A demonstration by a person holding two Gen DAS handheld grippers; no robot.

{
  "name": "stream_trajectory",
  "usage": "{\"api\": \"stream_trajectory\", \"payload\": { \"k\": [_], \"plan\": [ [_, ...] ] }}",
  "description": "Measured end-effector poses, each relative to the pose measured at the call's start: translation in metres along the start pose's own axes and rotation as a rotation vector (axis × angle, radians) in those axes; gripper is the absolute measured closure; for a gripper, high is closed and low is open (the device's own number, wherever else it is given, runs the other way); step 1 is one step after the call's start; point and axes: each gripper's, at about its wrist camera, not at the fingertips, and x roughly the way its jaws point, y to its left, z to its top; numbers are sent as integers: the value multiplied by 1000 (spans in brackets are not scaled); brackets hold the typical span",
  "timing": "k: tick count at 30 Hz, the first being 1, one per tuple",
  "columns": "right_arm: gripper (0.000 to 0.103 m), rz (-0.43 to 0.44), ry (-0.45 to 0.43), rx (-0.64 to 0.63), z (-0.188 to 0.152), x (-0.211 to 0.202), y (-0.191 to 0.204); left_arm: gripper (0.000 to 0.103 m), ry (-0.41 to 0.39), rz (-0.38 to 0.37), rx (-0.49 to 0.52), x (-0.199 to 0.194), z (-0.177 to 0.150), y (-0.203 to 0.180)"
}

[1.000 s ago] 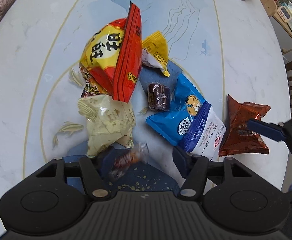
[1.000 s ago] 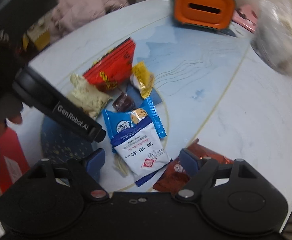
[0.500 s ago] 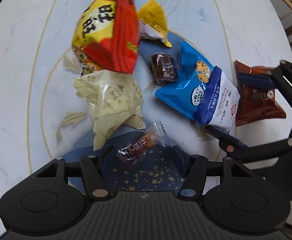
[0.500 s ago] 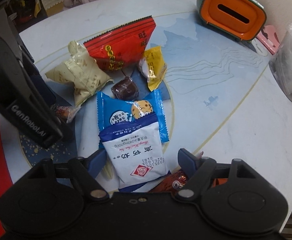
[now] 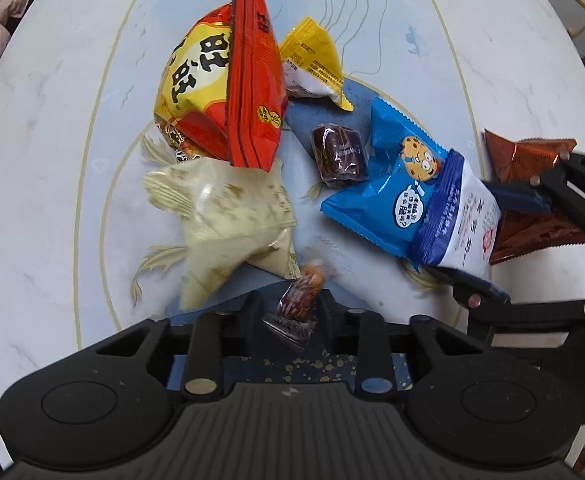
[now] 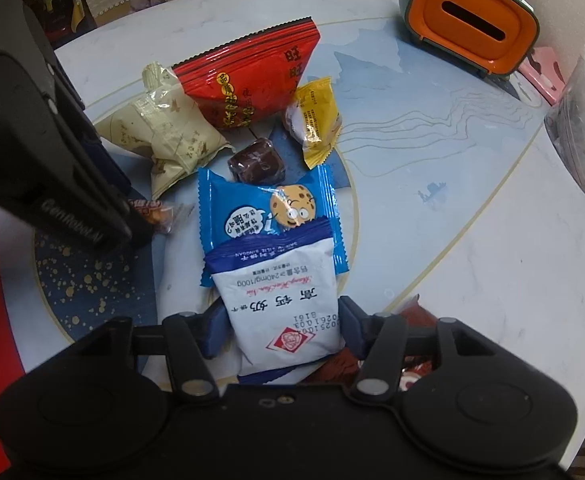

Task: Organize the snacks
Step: 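Grasp small wrapped candy with left gripper while right grasps white milk-candy packet, then carry both held snacks back over the white box and lower them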

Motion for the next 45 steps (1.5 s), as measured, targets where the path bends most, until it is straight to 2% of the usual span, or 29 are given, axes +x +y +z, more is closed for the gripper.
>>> {"api": "stream_trajectory", "payload": {
  "k": [3, 12, 21, 33, 45],
  "plan": [
    [51, 8, -5, 43, -4, -6, -1, 79, -4, -6, -25, -1, -2, 5],
    [52, 56, -53, 159, -12, -37, 0, 80, -19, -51, -89, -8, -13, 19],
    [52, 53, -102, 227, -18, -80, 12, 80, -57, -130, -108, -47, -36, 31],
    [52, 41, -185, 307, -23, -165, 51, 80, -175, -178, -45, -133, -79, 28],
    [52, 13, -239, 340, -32, -250, 109, 80, -272, -176, 57, -222, -148, 29]
  ]
}}
